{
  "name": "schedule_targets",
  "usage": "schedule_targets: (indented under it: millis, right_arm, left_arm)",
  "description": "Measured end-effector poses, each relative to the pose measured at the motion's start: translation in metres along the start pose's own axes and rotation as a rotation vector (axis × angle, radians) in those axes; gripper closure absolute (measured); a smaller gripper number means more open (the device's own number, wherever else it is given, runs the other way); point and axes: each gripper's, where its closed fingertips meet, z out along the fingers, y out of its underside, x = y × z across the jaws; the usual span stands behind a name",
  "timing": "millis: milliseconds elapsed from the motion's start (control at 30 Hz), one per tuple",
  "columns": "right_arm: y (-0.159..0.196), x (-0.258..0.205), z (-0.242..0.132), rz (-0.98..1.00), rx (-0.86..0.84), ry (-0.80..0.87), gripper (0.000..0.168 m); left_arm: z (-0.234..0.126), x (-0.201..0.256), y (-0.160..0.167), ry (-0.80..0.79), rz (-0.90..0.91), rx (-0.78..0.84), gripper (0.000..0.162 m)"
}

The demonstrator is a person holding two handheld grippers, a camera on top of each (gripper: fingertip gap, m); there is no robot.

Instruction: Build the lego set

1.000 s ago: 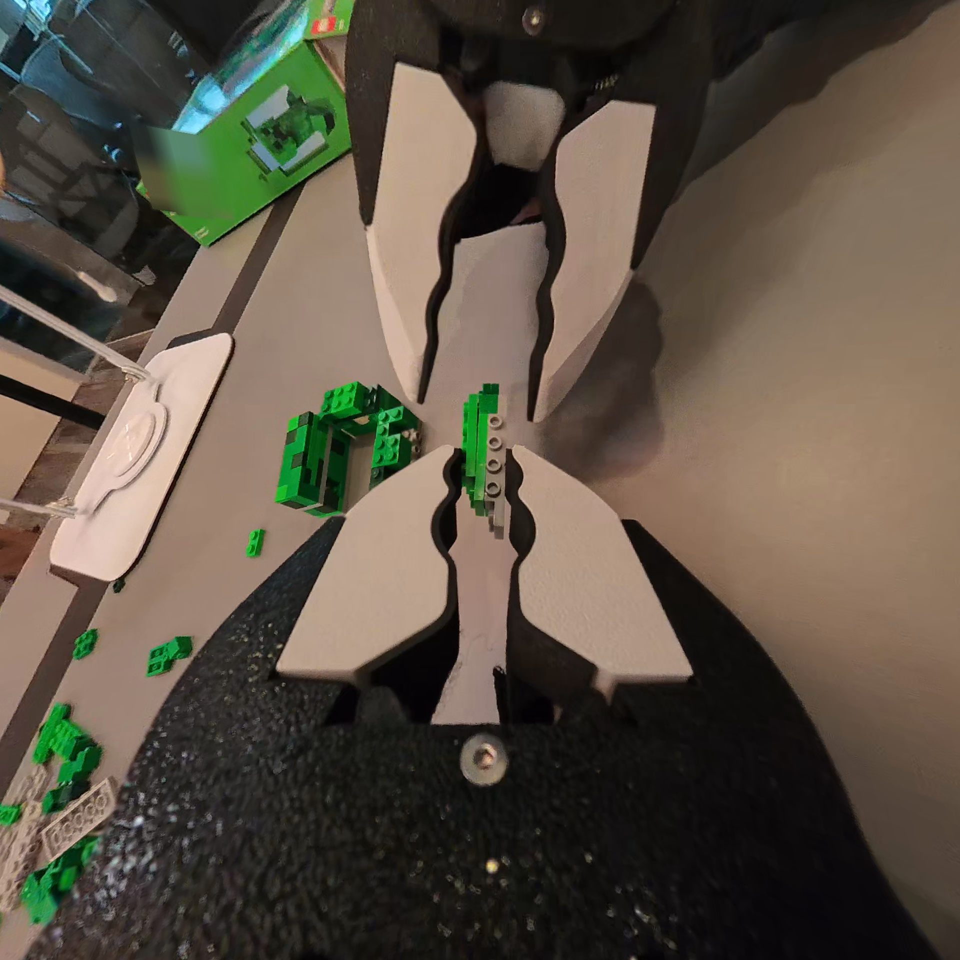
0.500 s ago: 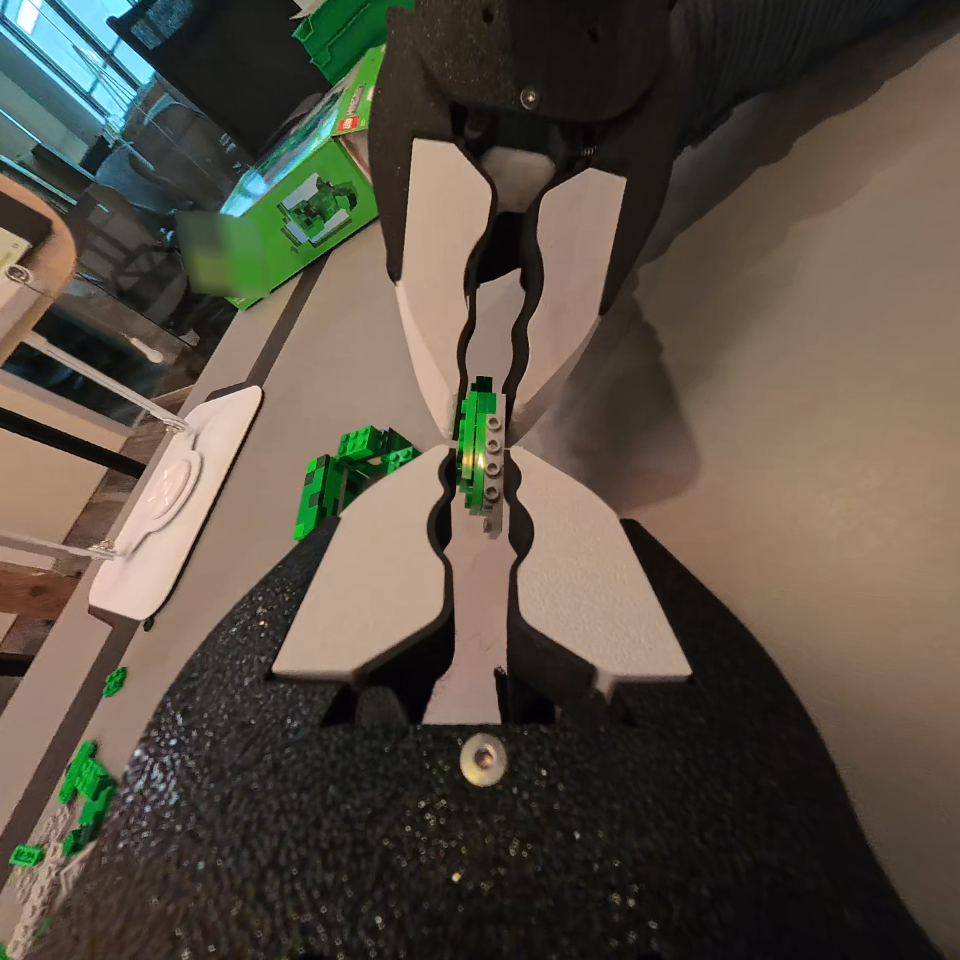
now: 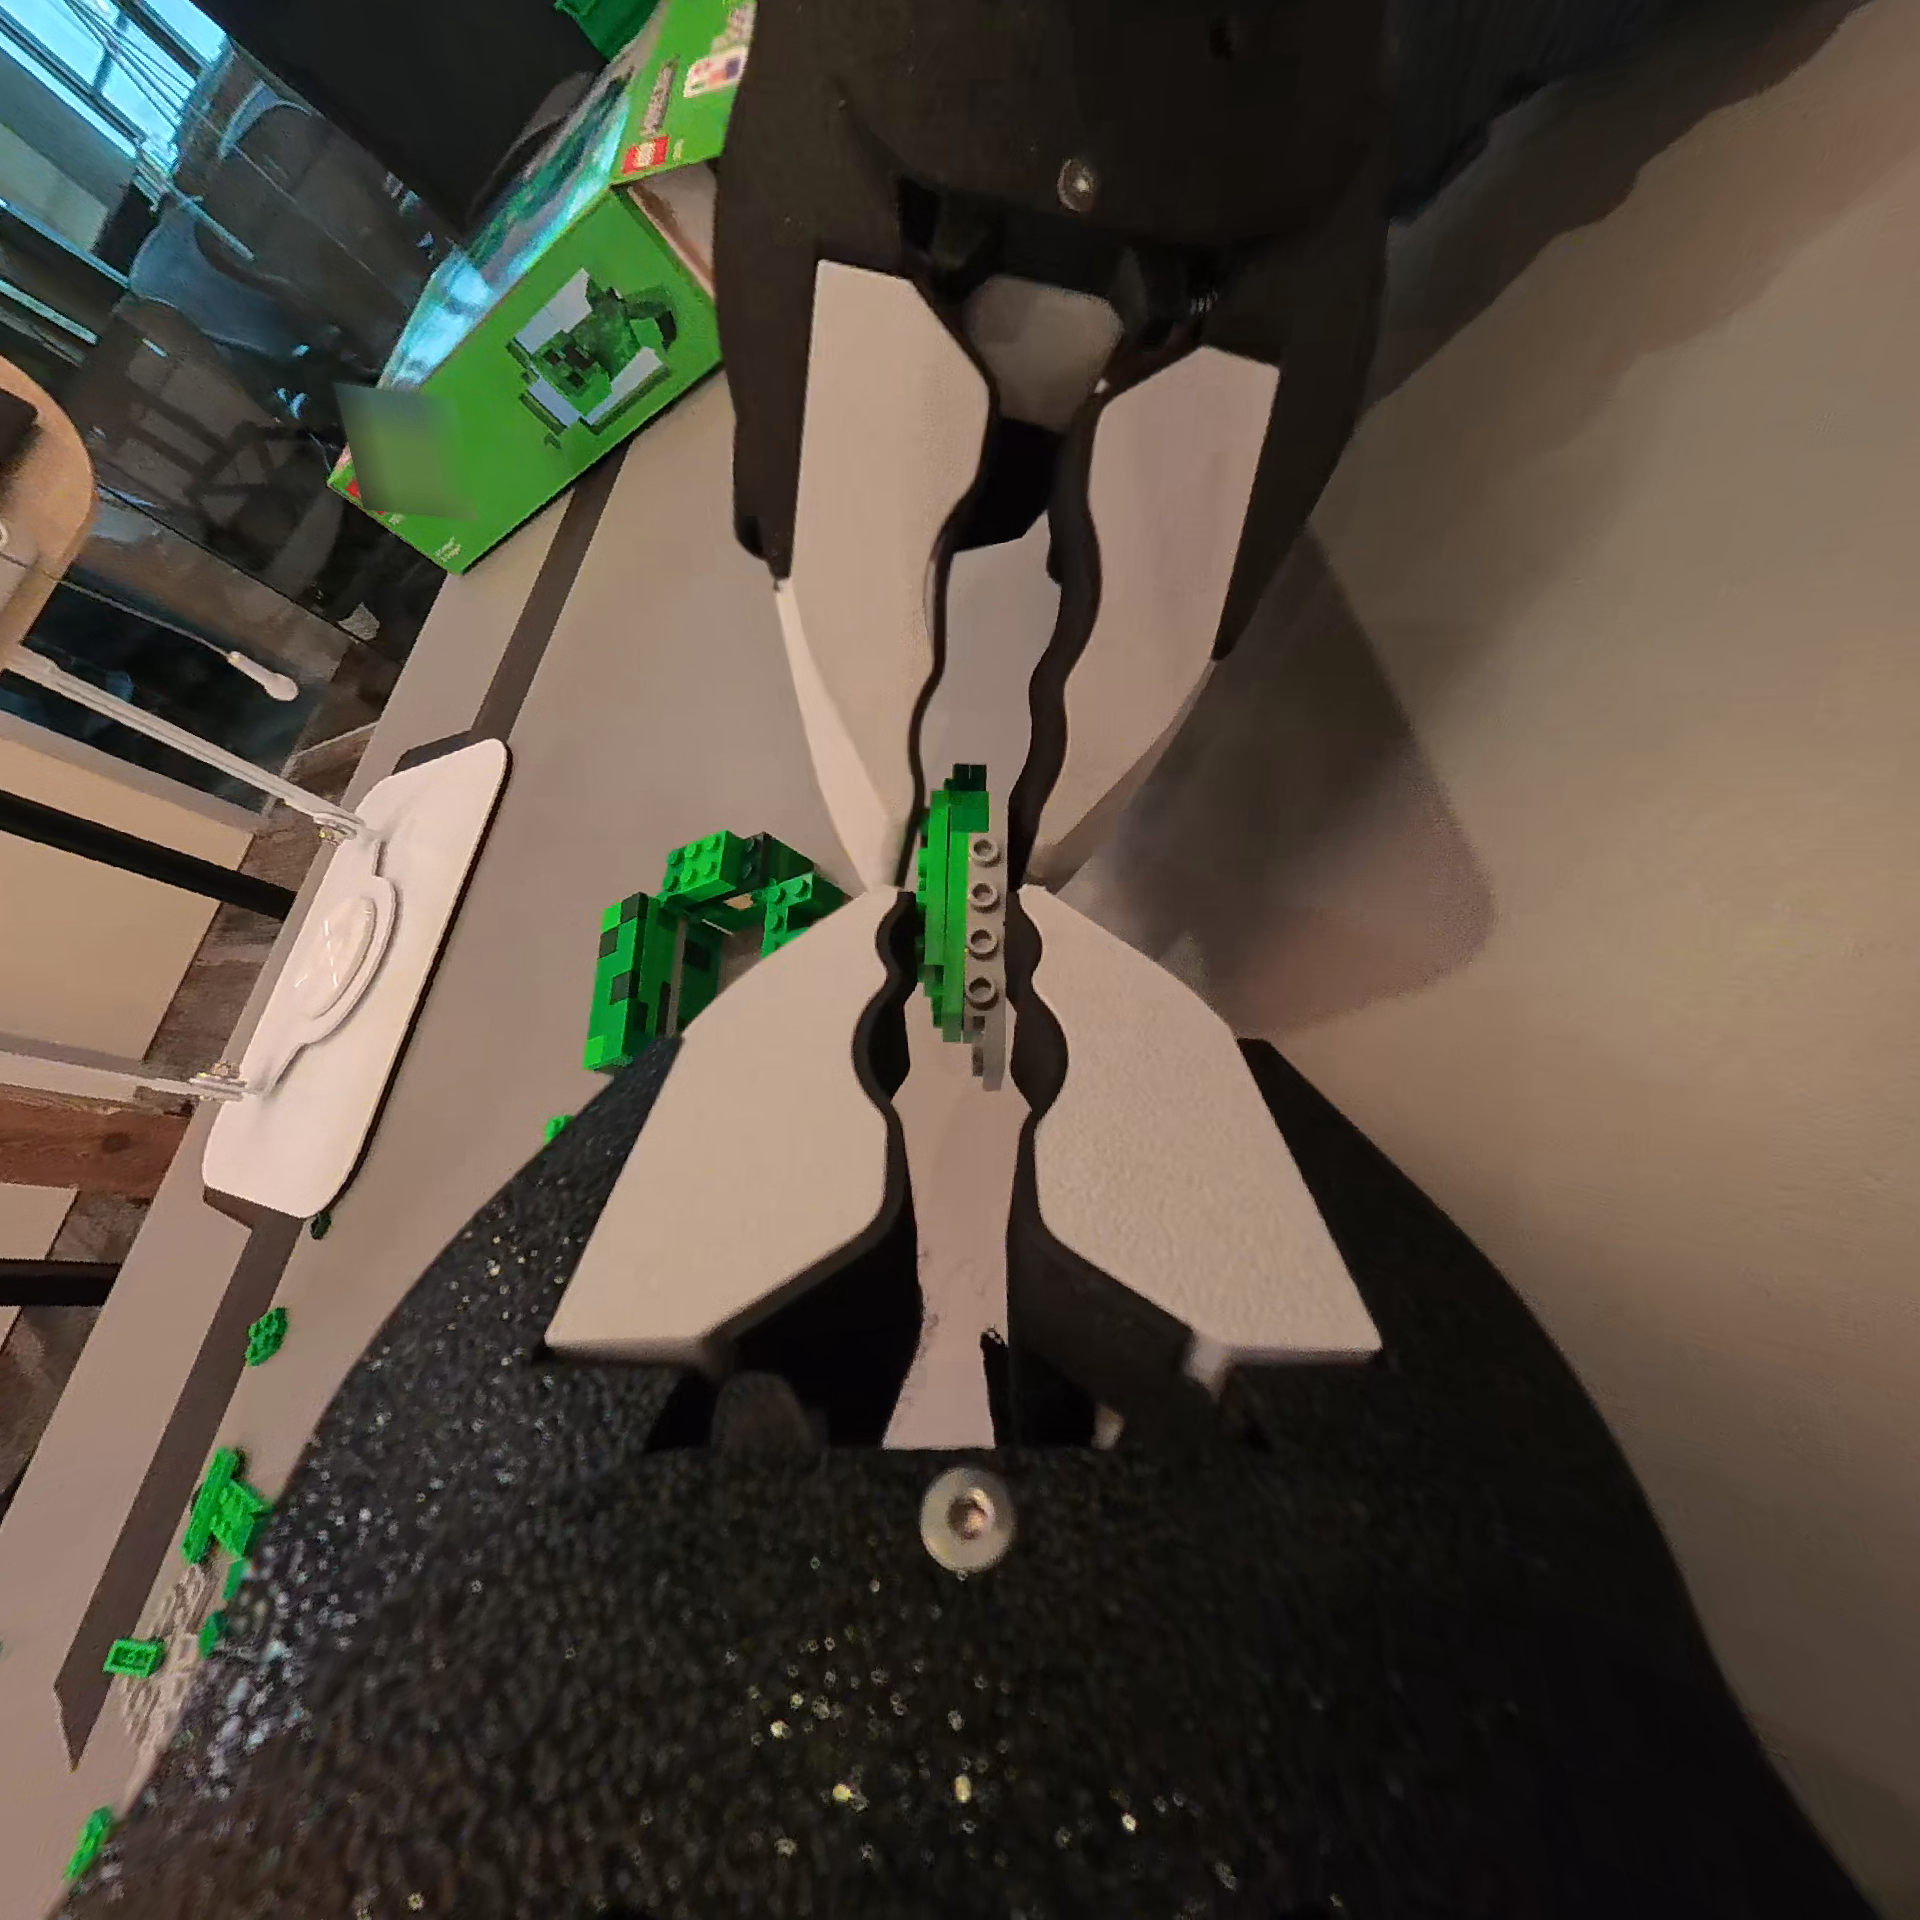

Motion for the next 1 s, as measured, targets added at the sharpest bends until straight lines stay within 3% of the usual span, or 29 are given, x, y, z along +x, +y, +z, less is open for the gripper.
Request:
schedule_targets:
  millis: [200,267,433,567,1000]
  right_arm:
    - [0.001,0.006,-0.001,0.024,-0.002,0.012,0.152]
    - [0.003,0.008,-0.002,0.030,0.007,0.025,0.152]
    - [0.000,0.010,-0.006,0.089,0.054,-0.005,0.152]
    - [0.001,0.009,-0.004,0.139,0.062,-0.016,0.151]
    - [0.001,0.003,0.003,-0.087,-0.104,0.033,0.154]
  left_arm:
    - [0.001,-0.007,-0.002,-0.038,-0.059,0.061,0.144]
    - [0.002,-0.015,0.003,-0.089,-0.068,0.042,0.125]
    - [-0.004,-0.011,-0.005,-0.075,-0.010,0.108,0.146]
    - [-0.003,-0.011,-0.002,-0.042,-0.050,0.069,0.147]
    - [0.001,-0.009,0.016,-0.066,0.039,-0.100,0.147]
